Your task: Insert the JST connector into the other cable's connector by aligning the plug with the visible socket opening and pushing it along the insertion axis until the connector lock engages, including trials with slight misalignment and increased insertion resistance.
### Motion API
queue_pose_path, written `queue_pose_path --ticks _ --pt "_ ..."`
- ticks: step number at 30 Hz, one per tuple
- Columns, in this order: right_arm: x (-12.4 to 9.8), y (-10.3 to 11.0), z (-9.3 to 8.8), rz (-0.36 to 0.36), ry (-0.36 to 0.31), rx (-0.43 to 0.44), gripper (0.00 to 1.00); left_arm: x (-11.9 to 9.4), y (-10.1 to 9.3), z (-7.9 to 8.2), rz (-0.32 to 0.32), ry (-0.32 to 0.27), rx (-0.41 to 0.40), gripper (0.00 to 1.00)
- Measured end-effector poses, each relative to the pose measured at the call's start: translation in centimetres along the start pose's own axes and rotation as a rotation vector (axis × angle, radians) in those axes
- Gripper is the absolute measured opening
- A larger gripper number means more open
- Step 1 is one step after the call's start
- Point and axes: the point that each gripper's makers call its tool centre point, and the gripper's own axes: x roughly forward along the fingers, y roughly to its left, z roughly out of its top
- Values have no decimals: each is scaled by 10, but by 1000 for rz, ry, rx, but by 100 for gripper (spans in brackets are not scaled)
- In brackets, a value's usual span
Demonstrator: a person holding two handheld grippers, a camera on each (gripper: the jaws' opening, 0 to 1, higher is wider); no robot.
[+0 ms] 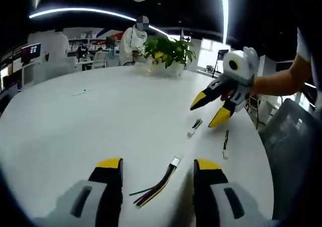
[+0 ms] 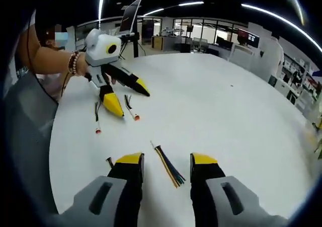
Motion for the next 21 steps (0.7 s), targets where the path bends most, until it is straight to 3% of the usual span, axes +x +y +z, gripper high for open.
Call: queue_pose_path --ticks 8,15,21 --pt "16 13 -1 42 18 -29 27 3 -7 2 -16 -19 52 40" --pt "18 18 0 91 -10 -63 18 8 -24 -2 -98 -27 86 23" --pt "20 14 1 123 -17 -95 15 9 -21 -2 -109 -42 82 20"
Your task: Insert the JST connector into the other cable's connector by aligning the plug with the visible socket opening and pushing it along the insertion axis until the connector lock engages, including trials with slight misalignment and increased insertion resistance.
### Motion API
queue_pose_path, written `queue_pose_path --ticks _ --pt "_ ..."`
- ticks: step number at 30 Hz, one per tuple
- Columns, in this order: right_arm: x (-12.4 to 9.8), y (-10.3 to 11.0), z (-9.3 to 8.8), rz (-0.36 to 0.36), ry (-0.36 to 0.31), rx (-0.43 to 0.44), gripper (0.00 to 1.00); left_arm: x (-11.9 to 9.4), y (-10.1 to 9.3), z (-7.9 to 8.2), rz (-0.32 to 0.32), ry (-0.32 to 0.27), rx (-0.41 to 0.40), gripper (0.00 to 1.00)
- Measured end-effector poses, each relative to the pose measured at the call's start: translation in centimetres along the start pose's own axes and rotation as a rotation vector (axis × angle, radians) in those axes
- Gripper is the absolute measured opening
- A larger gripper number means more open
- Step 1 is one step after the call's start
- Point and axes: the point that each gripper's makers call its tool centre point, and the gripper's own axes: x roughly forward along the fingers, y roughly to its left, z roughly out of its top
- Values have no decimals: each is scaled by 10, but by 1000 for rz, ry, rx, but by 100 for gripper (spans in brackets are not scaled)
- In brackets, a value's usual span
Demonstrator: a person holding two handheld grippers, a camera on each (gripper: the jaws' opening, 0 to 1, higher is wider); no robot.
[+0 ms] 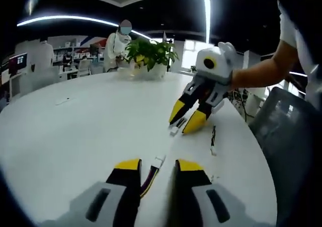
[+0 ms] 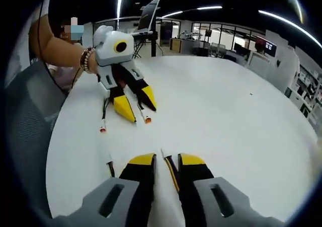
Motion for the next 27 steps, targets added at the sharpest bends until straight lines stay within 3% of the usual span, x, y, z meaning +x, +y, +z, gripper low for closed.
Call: queue_pose_path --ticks 3,9,16,27 --pt "1 1 0 22 -7 -2 13 3 1 1 -10 -4 34 11" --pt "4 3 -6 47 7 -8 13 1 -4 -1 -31 2 49 10" --pt "5 3 -6 60 -2 -15 6 -2 -4 -2 -40 1 66 2" --pt "0 18 0 116 -7 -51 5 -12 -21 -2 -85 36 179 1"
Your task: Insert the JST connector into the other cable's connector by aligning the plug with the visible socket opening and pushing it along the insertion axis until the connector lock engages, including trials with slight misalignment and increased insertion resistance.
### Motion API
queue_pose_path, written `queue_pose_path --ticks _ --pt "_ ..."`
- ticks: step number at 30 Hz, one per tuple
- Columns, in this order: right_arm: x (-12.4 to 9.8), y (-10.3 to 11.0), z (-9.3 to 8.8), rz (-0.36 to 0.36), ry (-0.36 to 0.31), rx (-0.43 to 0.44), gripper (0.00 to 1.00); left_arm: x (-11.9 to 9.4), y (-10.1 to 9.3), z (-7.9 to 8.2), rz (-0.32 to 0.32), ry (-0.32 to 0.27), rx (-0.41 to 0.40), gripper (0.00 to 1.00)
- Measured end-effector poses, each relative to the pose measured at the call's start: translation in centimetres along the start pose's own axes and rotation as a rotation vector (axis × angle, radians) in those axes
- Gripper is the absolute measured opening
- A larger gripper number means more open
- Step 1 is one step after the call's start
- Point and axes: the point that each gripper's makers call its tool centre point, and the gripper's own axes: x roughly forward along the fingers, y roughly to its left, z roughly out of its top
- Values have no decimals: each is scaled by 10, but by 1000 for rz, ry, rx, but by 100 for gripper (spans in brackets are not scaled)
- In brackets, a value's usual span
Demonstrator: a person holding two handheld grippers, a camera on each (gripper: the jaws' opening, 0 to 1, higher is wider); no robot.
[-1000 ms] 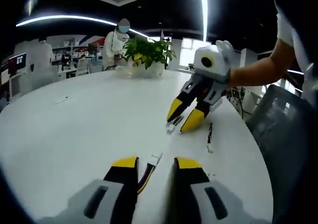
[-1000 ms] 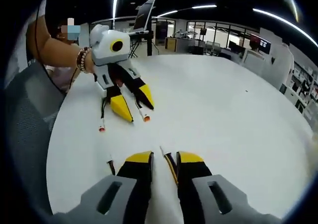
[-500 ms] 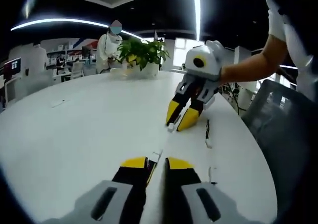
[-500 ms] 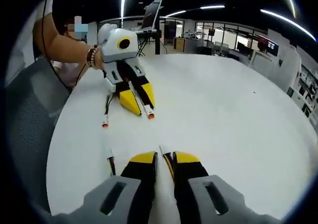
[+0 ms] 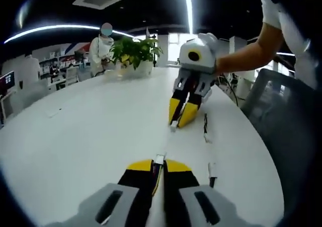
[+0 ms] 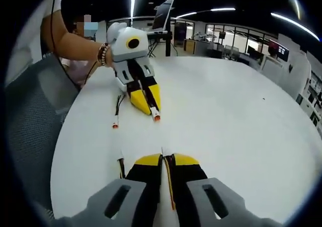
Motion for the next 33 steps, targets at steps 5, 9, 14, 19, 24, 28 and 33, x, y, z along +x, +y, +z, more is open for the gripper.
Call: queue_pose_path --ticks 5,9,14,19,24,28,33 --pt "-4 7 5 12 -2 -13 4 -5 -6 9 -8 12 60 1" --pt "-6 16 15 17 -13 -31 4 -10 -11 17 -26 12 90 0" --pt "-8 30 27 24 -19 -58 4 -12 -24 19 -58 49 150 0" --pt "-9 41 35 30 4 -98 4 -8 -34 18 -81 79 191 0" --pt "-5 47 40 38 32 -157 4 -4 -40 21 -94 86 210 0" --pt "-2 49 39 33 43 -181 4 -2 -42 21 -103 97 222 0" --pt "-1 48 40 30 38 -182 4 -2 -42 20 -109 105 223 0"
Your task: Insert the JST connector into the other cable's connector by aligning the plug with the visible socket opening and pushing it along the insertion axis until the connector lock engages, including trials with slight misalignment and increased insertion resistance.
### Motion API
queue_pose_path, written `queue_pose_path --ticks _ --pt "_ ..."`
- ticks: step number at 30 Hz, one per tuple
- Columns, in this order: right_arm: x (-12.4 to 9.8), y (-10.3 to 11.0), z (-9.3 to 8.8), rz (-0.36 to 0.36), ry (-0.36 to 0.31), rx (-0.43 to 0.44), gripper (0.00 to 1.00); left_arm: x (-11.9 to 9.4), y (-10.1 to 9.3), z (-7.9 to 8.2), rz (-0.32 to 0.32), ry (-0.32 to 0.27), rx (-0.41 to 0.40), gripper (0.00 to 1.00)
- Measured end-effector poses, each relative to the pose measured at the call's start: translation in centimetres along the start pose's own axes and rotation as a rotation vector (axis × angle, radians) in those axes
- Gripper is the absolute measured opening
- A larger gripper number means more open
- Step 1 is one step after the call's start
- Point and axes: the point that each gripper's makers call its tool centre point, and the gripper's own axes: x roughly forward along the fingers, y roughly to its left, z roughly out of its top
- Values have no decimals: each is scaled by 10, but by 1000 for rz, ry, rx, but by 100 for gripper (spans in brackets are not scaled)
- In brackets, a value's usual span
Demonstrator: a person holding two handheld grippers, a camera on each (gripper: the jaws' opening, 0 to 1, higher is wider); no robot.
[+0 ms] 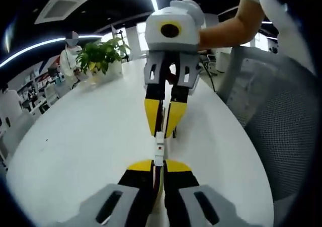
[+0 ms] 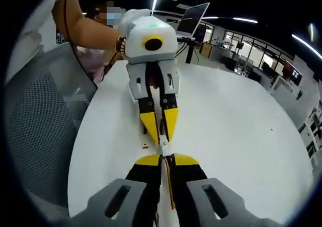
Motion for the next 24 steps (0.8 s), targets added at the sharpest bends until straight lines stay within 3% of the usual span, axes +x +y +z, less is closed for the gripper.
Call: queue_pose_path --ticks 24 --pt "5 5 -7 31 71 -61 4 2 -3 6 -19 -6 1 0"
